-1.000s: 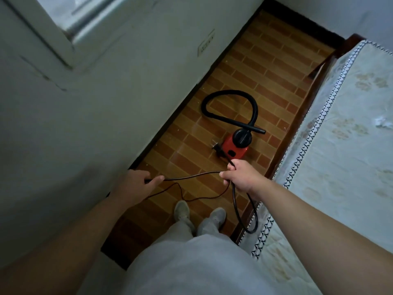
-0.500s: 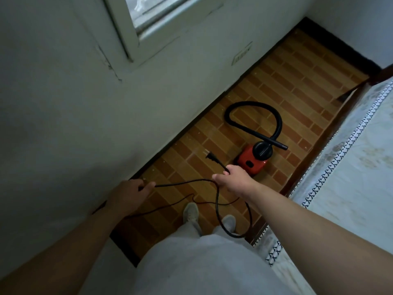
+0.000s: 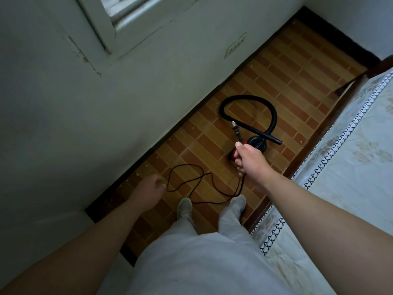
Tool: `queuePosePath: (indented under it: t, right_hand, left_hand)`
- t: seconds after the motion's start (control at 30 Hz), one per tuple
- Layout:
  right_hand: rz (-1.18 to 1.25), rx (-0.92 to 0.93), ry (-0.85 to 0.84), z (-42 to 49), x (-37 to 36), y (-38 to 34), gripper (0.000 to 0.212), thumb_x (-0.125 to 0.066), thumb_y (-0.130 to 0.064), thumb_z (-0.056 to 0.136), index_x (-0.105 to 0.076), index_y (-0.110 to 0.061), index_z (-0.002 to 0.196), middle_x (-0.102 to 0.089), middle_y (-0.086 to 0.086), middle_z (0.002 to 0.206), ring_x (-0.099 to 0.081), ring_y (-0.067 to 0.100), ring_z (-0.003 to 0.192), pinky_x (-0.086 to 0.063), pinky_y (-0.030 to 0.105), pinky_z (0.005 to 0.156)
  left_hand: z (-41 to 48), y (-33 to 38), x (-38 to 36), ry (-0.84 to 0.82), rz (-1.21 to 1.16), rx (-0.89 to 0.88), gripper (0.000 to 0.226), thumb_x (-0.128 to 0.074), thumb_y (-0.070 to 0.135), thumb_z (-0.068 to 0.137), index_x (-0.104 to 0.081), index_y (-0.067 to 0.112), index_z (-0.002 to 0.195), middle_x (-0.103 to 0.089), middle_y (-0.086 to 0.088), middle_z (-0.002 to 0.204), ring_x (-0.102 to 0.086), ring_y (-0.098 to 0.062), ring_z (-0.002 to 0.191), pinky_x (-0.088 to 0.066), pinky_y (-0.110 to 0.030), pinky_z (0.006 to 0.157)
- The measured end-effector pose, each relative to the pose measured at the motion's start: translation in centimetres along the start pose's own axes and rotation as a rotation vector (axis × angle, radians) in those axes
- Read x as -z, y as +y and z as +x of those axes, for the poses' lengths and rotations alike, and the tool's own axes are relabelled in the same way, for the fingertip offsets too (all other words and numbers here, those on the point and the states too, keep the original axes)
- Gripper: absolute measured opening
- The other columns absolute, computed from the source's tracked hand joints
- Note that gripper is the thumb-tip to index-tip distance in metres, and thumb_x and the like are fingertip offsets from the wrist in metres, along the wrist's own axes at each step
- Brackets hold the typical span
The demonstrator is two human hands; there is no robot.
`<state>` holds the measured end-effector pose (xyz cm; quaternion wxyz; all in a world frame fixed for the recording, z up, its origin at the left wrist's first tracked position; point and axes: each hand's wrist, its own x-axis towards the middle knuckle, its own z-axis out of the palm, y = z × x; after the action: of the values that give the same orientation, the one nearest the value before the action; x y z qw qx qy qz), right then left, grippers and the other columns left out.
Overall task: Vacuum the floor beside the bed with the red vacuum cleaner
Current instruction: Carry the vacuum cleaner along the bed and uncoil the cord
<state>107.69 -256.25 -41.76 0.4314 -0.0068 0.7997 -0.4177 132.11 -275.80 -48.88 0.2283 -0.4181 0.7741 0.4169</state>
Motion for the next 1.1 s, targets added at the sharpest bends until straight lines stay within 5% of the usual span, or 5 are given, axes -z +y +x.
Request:
queuePosePath:
  t: [0.3, 0.6, 0.97, 1.1]
  right_hand:
    - [0.24, 0.02, -0.095, 3.7, 7.2, 1.9, 0.021, -0.045, -0.028, 0.105, -0.062, -0.024, 0.115, -0.07, 0.003, 0.074, -0.068, 0.025, 0.081, -0.057, 0.045, 0.088]
    - [0.356, -0.011, -0.248, 8.3, 15.3, -0.3, 0.037, -0.041, -0.045, 0.104, -0.066, -0.018, 0.109, -0.058, 0.003, 0.068, -0.059, 0.023, 0.072, -0.055, 0.042, 0.079]
    - [0.449, -0.05, -0.228, 12.4, 18.7, -3.8, 0.019, -0.048, -0.028, 0.105, -0.06, -0.02, 0.117, -0.066, 0.011, 0.091, -0.066, 0.025, 0.077, -0.06, 0.052, 0.082]
    - [0.417, -0.05, -0.151, 14.9, 18.9, -5.1, 0.019, -0.047, -0.023, 0.104, -0.063, -0.017, 0.113, -0.059, 0.005, 0.084, -0.054, 0.014, 0.064, -0.052, 0.032, 0.058]
  left_hand:
    - [0.9, 14.2, -5.4, 0.018, -0.059, -0.118, 0.027, -0.053, 0.028, 0.104, -0.059, 0.026, 0.129, -0.064, 0.009, 0.119, -0.06, -0.009, 0.112, -0.052, -0.025, 0.088]
    - [3.6, 26.3, -8.8, 0.087, -0.134, -0.094, 0.029, -0.054, 0.03, 0.104, -0.062, 0.021, 0.13, -0.065, 0.007, 0.122, -0.061, -0.01, 0.114, -0.051, -0.027, 0.096]
    - [7.8, 29.8, -6.4, 0.193, -0.403, -0.035, 0.019, -0.053, 0.02, 0.104, -0.068, 0.02, 0.116, -0.071, 0.004, 0.111, -0.067, -0.011, 0.105, -0.056, -0.033, 0.091]
    - [10.4, 28.1, -4.3, 0.188, -0.492, 0.041, 0.018, -0.052, 0.012, 0.104, -0.069, 0.014, 0.109, -0.073, -0.003, 0.105, -0.07, -0.018, 0.1, -0.056, -0.031, 0.083]
